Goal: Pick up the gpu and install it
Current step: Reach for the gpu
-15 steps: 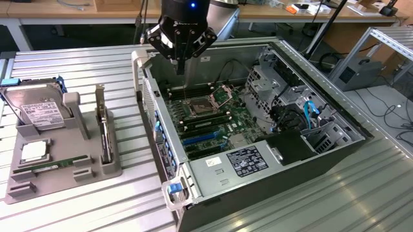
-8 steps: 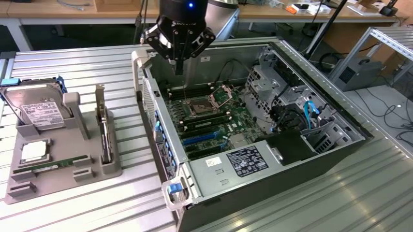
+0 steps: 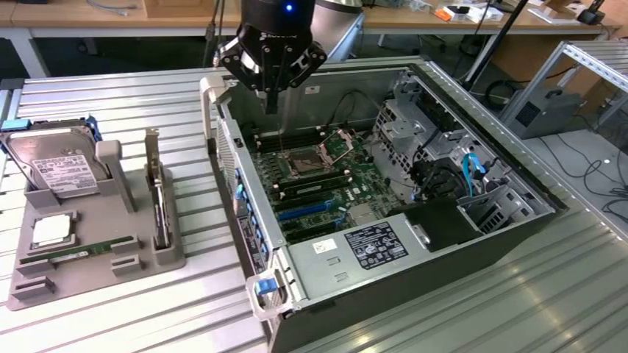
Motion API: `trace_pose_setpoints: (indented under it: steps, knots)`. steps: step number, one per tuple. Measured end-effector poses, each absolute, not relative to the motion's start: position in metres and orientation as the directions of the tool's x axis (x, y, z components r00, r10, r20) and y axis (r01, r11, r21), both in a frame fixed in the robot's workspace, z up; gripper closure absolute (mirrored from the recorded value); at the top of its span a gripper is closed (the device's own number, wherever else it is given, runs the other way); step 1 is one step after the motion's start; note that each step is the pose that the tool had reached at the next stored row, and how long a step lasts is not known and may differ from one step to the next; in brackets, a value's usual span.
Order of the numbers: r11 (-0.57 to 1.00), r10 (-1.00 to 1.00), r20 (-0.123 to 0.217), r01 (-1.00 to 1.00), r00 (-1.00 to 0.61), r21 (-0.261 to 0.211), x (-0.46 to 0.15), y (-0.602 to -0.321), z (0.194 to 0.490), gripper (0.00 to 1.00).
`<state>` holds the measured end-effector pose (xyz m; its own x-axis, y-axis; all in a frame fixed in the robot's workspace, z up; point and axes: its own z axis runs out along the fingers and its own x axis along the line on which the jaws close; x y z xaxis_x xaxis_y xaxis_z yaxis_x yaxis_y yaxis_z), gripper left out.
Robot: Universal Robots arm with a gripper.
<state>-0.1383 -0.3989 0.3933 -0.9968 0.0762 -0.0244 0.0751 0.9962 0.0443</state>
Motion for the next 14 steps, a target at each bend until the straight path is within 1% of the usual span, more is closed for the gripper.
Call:
trace_pose_setpoints:
  steps: [14]
  knots:
    - [0.996,0.076,-0.024,0.075,-0.997,0.044,-0.1420,-0.3989,0.3933,0.89]
